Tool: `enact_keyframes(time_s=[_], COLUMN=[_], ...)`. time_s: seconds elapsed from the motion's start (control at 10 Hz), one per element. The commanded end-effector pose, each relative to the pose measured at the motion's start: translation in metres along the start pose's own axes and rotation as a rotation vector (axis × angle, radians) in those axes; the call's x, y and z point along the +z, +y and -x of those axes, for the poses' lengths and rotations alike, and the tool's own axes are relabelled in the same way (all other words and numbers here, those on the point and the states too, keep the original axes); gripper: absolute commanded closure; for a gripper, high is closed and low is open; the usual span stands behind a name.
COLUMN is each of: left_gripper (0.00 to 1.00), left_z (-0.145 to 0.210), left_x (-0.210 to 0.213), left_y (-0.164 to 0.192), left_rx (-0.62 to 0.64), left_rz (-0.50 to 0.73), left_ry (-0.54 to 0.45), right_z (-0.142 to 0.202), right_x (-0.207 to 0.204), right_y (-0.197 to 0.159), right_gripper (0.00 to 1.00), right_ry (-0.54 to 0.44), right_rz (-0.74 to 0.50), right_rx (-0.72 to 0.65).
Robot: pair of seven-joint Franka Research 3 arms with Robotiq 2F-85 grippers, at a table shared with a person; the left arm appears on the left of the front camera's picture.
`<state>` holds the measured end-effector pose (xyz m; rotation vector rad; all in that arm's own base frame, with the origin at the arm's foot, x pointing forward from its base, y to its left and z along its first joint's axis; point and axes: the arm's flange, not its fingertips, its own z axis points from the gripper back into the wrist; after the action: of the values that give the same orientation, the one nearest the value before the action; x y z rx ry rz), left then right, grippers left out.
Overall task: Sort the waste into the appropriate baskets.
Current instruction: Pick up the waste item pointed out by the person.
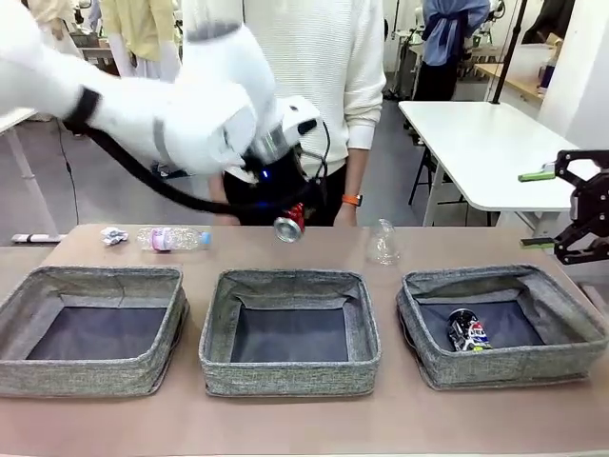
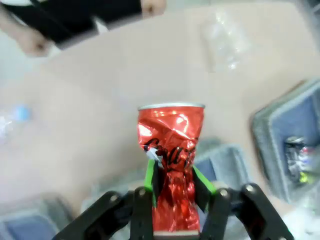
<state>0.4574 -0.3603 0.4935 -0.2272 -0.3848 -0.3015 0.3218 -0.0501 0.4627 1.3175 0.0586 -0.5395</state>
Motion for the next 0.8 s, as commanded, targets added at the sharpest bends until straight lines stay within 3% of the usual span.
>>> enact_keyframes(time_s=[0.0, 0.1, 0.2, 0.3, 0.4, 0.6, 0.7], left_gripper=[1.00, 1.00, 1.00, 1.00, 1.00, 1.00, 0.72], left_z=[0.012, 0.043, 0.076, 0.099, 0.038, 0.038, 0.064], left_x=[0.039, 0.049, 0.059, 0.052, 0.059, 0.059, 0.060], left_y=[0.003, 0.012, 0.021, 0.049, 0.015, 0.015, 0.026], left_rx=[0.313, 0.426, 0.447, 0.302, 0.389, 0.389, 0.408], left_rz=[-0.028, -0.093, -0.013, 0.021, -0.080, -0.080, -0.067], left_ry=[0.137, 0.114, -0.030, -0.156, 0.105, 0.105, 0.034], right_z=[0.002, 0.002, 0.002, 0.002, 0.002, 0.002, 0.002], right_x=[-0.001, -0.001, -0.001, -0.001, -0.001, -0.001, -0.001], right_y=[0.004, 0.004, 0.004, 0.004, 0.004, 0.004, 0.004], right_gripper=[0.00, 0.00, 0.00, 0.00, 0.00, 0.00, 0.00], right_ry=[0.001, 0.001, 0.001, 0.001, 0.001, 0.001, 0.001], right_rz=[-0.023, -0.023, -0.023, -0.023, -0.023, -0.023, -0.023], right_rx=[-0.011, -0.011, -0.011, -0.011, -0.011, -0.011, -0.011])
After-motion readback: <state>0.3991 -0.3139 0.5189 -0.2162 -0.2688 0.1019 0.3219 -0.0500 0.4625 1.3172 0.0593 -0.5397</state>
